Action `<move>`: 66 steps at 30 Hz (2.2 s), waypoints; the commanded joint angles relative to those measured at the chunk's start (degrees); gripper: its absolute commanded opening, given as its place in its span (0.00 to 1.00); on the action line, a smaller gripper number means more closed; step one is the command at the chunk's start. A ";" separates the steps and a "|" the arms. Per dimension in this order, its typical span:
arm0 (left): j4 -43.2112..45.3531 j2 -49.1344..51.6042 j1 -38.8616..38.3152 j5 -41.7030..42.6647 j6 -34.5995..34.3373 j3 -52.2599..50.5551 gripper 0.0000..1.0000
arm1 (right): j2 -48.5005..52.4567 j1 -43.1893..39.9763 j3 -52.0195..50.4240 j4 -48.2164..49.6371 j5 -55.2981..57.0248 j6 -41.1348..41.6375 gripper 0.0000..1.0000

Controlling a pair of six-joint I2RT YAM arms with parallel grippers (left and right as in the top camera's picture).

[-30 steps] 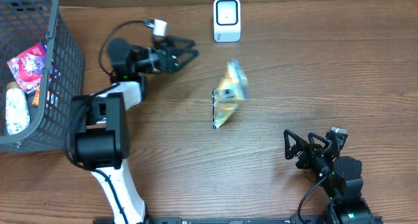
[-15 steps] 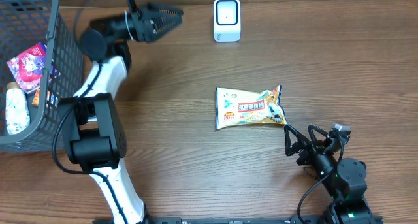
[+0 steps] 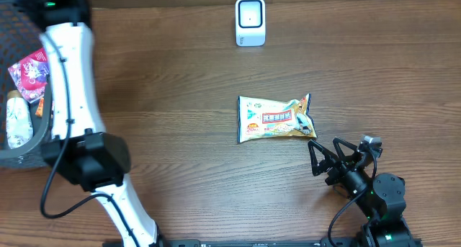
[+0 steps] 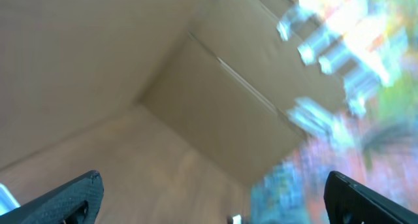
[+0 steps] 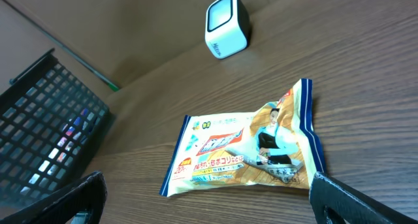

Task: Scan the item barcode
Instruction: 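Move the left gripper back into the basket and grasp the orange box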

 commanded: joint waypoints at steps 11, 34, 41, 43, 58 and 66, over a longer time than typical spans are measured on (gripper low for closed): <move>-64.98 -0.17 9.35 -34.80 48.94 11.26 1.00 | -0.15 0.22 1.77 1.55 -1.31 -0.39 1.00; -120.87 -0.57 10.67 -105.13 65.09 26.77 1.00 | -0.13 0.22 1.77 -4.20 -2.05 -0.46 1.00; -120.32 -0.55 15.65 -104.45 56.63 18.36 1.00 | -0.13 0.22 1.77 -8.55 -1.92 -0.46 1.00; -119.71 -0.55 16.68 -104.48 54.29 15.87 1.00 | -0.13 0.22 1.77 -9.25 -1.95 -0.46 1.00; -103.16 -0.55 19.45 -101.04 50.27 -5.33 1.00 | -0.13 0.22 1.77 -9.94 -1.92 -4.76 1.00; -99.41 -0.55 20.22 -103.71 48.68 -17.84 1.00 | -0.13 0.22 1.77 -11.69 -1.44 -4.74 1.00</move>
